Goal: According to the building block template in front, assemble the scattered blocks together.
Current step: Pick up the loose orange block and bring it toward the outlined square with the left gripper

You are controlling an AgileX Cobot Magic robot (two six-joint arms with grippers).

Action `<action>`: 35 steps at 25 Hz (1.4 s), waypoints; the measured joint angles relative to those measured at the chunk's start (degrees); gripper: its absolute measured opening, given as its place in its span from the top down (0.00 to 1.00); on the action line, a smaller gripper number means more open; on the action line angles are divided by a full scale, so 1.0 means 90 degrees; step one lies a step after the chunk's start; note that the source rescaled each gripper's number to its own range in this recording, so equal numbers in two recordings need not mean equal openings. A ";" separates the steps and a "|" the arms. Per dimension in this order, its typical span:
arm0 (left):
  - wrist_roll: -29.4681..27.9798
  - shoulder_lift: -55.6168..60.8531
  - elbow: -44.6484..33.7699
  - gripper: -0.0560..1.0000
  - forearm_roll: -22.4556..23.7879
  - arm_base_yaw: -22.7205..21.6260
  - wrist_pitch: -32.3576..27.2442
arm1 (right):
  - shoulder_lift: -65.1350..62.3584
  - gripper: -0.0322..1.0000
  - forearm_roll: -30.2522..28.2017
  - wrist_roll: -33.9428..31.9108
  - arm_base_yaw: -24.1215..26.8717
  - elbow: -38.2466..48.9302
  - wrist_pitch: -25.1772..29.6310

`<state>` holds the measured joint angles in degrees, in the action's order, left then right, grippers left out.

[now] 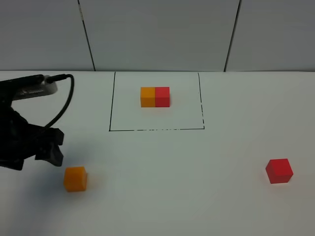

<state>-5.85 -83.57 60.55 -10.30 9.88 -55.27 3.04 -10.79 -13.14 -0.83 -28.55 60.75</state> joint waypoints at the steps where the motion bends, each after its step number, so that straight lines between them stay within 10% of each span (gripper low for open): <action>1: -0.0146 -0.0168 0.0094 0.16 0.0143 0.0107 0.0031 | 0.0000 0.56 0.0000 0.0000 0.0000 0.0000 0.0000; 35: -0.0689 -0.2415 0.0439 0.07 0.0617 0.0549 0.0871 | 0.0000 0.56 0.0000 0.0000 0.0000 0.0000 0.0000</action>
<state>-12.05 -105.31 64.51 -4.75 14.82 -47.43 3.04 -10.79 -13.14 -0.83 -28.55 60.75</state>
